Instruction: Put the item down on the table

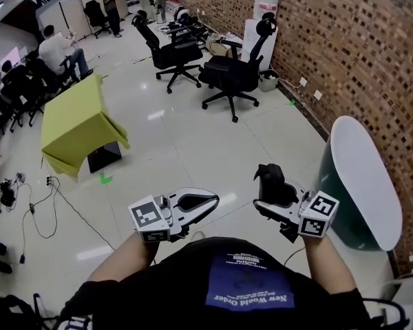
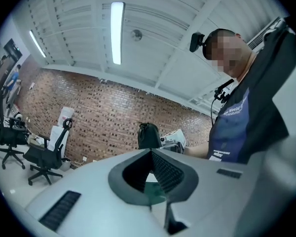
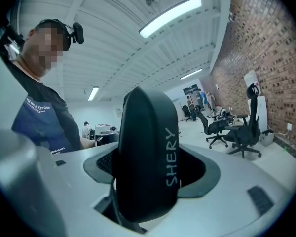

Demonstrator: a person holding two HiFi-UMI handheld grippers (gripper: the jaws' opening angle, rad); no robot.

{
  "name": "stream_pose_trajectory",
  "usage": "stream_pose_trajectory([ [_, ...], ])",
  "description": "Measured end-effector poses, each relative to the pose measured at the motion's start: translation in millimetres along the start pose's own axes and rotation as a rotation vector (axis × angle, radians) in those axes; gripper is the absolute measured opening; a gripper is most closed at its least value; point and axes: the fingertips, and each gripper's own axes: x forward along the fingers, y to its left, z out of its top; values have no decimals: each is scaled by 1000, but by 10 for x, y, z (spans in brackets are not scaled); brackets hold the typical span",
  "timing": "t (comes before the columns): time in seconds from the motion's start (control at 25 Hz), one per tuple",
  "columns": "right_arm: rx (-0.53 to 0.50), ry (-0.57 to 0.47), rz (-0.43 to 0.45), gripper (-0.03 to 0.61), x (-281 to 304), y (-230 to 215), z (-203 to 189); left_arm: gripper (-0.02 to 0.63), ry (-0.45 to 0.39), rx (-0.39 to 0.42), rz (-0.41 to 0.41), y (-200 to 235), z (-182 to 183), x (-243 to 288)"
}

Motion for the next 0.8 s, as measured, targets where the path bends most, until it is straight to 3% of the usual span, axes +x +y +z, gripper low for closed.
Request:
stream_pose_trajectory([
  [0.36, 0, -9, -23, 319, 1195, -916, 595, 3, 19, 35, -21, 1532, 498, -349],
  [0.6, 4, 26, 34, 319, 1630, -1685, 842, 5, 16, 21, 39, 2372, 605, -186],
  [0.8, -29, 66, 136, 319, 1992, -2481, 1131, 5, -5, 39, 149, 3154, 750, 48],
])
